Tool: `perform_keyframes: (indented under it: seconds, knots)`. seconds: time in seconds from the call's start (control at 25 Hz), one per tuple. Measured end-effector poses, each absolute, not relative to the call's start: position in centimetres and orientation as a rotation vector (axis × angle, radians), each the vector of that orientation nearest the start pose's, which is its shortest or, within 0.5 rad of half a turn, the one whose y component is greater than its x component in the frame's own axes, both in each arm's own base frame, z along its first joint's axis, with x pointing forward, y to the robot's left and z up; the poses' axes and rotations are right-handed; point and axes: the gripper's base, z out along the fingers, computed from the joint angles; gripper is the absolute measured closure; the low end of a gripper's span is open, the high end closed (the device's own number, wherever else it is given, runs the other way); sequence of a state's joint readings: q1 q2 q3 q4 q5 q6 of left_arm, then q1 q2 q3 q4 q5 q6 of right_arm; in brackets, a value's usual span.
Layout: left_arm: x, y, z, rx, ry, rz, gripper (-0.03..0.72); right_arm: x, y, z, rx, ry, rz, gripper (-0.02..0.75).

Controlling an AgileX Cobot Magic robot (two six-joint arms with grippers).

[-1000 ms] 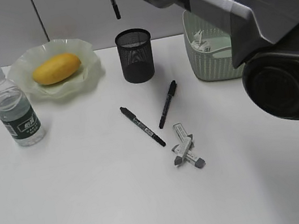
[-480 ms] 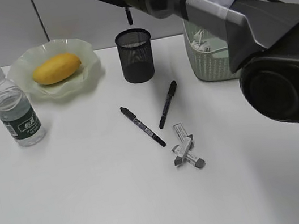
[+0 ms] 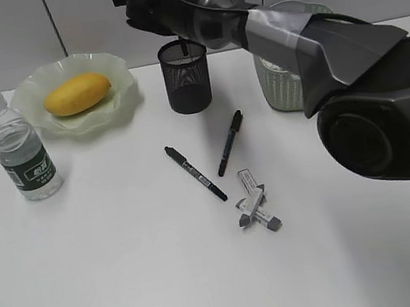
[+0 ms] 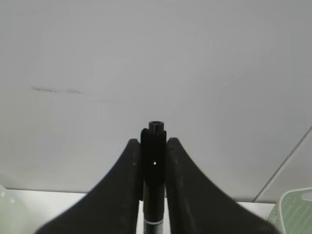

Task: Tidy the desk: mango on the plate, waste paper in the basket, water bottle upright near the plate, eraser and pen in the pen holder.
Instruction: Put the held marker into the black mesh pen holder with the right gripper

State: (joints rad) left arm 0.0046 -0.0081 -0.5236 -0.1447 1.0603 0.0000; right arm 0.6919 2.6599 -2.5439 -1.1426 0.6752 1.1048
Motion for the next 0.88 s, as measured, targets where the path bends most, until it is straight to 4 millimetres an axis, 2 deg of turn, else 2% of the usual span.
perform_keyframes:
  seconds: [0.16, 0.4, 0.52, 0.76, 0.88]
  knots:
    - [-0.9, -1.1, 28.4, 0.005, 2.008, -0.169, 0.211, 48.7, 33.8, 20.6, -0.189, 1.851, -0.057, 0.605]
    - [-0.9, -1.1, 28.4, 0.005, 2.008, -0.169, 0.214, 48.4, 34.2, 20.6, -0.211, 1.848, -0.06, 0.443]
    - [-0.9, -1.1, 28.4, 0.005, 2.008, -0.169, 0.215, 48.3, 34.3, 20.6, -0.216, 1.848, -0.06, 0.39]
    - [-0.9, -1.1, 28.4, 0.005, 2.008, -0.169, 0.215, 48.1, 34.5, 20.8, -0.231, 1.845, -0.08, 0.365]
    - [-0.9, -1.1, 28.4, 0.005, 2.008, -0.169, 0.215, 47.2, 35.2, 22.2, -0.248, 1.828, -0.071, 0.364]
